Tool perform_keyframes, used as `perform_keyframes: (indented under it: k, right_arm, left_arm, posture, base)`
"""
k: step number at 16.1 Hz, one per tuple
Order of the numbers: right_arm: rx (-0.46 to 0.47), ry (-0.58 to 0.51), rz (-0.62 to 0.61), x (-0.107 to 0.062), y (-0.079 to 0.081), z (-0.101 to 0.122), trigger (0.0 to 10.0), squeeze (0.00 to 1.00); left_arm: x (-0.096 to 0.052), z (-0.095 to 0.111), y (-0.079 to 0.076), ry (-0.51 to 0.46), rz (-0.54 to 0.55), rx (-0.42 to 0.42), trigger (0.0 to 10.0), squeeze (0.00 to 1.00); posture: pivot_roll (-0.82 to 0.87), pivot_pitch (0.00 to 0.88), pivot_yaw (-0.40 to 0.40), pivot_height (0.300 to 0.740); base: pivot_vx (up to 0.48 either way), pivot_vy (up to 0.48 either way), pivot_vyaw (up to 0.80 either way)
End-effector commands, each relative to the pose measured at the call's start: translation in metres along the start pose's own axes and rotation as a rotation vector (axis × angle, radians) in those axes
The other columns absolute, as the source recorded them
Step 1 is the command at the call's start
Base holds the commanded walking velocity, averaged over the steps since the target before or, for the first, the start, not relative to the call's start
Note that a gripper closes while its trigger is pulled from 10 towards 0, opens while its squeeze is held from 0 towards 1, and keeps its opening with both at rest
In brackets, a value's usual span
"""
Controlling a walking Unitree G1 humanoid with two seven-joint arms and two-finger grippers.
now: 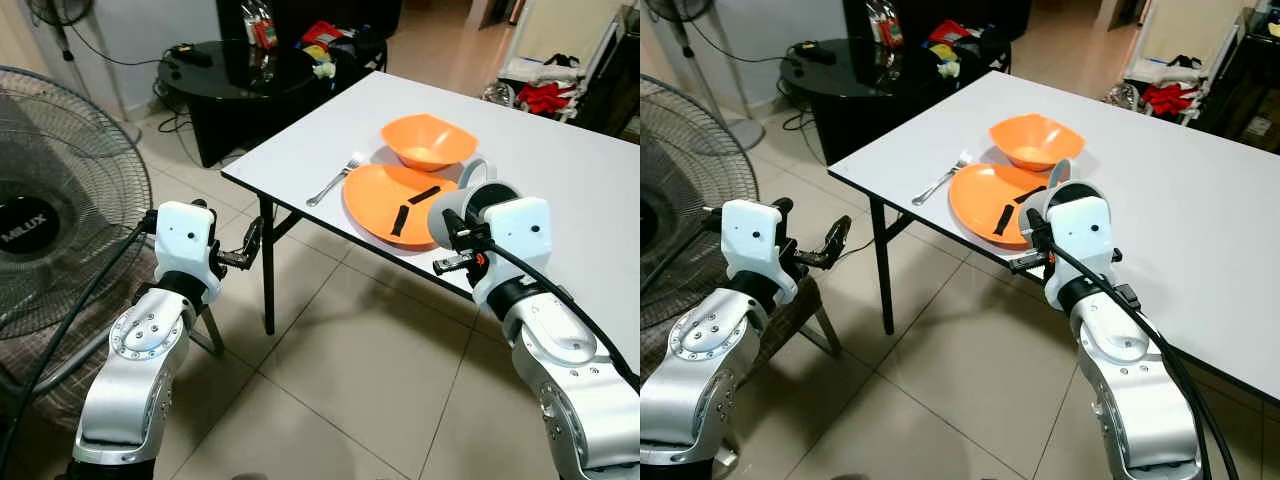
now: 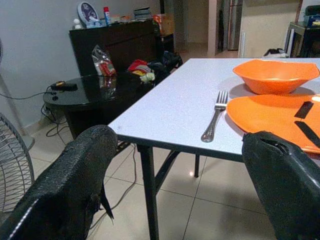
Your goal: Setting the table
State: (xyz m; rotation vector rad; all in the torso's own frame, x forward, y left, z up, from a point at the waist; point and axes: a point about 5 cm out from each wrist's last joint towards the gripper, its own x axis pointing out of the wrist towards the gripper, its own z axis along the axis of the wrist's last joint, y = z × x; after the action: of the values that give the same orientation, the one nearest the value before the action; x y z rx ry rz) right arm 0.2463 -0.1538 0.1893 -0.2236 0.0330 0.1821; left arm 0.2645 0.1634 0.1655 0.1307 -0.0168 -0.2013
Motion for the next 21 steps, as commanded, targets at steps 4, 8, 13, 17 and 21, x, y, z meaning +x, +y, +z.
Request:
perform_keyframes:
  k: [4,8,13,17,21]
  right_arm:
    - [-0.028,-0.018,0.033,0.003,0.003,0.005,10.0,0.0]
    - [-0.03,-0.018,0.023,0.006,0.0,0.006,10.0,0.0]
    - [-0.07,-0.025,0.028,0.009,0.0,0.008,10.0,0.0]
    - [-0.094,-0.029,0.028,0.011,-0.001,0.009,10.0,0.0]
    - [-0.104,-0.034,0.039,0.013,-0.001,0.01,10.0,0.0]
  left_arm:
    - [0.001,0.002,0.001,-0.01,0.004,-0.003,10.0,0.0]
    - [0.001,0.004,0.001,-0.016,0.005,-0.003,10.0,0.0]
    - [0.002,0.004,0.003,-0.019,0.009,-0.005,10.0,0.0]
    - [0.002,0.004,0.005,-0.018,0.015,-0.001,10.0,0.0]
    - [0.003,0.004,0.006,-0.02,0.016,0.003,10.0,0.0]
  posture:
    - [0.06,0.0,-0.018,0.74]
    - [0.06,0.0,-0.018,0.74]
    - [0.06,0.0,-0.021,0.74]
    - [0.06,0.0,-0.022,0.74]
    - [0.06,0.0,-0.021,0.74]
  base:
    - [0.064,0.0,0.0]
    - [0.286,0.0,-0.6]
    - [0.323,0.0,-0.16]
    - [0.335,0.0,0.0]
    - [0.337,0.0,0.0]
